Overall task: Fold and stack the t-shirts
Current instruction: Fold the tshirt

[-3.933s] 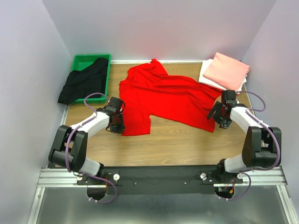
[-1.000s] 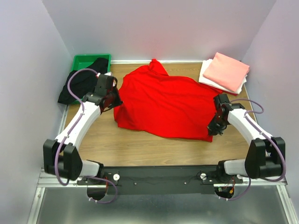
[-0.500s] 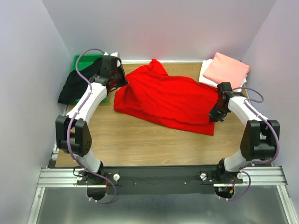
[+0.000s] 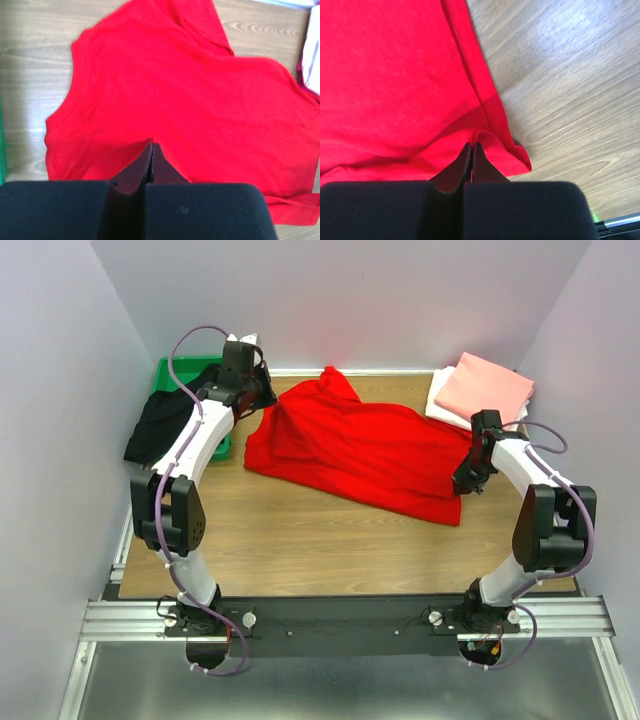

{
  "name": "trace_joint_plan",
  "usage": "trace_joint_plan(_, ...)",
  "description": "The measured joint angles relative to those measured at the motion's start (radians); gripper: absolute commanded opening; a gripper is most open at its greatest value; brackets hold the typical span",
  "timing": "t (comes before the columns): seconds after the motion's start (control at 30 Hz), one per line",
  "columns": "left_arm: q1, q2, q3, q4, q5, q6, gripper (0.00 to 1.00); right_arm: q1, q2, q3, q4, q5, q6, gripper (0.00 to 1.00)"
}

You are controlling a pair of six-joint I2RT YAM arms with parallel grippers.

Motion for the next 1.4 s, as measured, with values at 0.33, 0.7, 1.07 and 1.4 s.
trace_joint_plan(0.33,0.026,0.011,0.018,0.001,0.003,0.005,0.00,-0.015,0.023,0.034,0.007,0.001,-0.014,0.00)
trace_joint_plan(0.7,0.033,0.063,0.064,0.002,0.013,0.010,0.00,-0.022,0.092,0.085,0.011,0.017,-0.023,0.00)
trace_joint_plan(1.07,0.034,0.304,0.281,0.019,0.086,0.016,0.45,-0.026,0.140,0.112,0.017,0.028,-0.033,0.16)
trace_joint_plan(1.4,0.035,0.388,0.359,0.090,0.121,0.002,0.78,-0.022,0.087,0.189,0.023,0.043,-0.098,0.72)
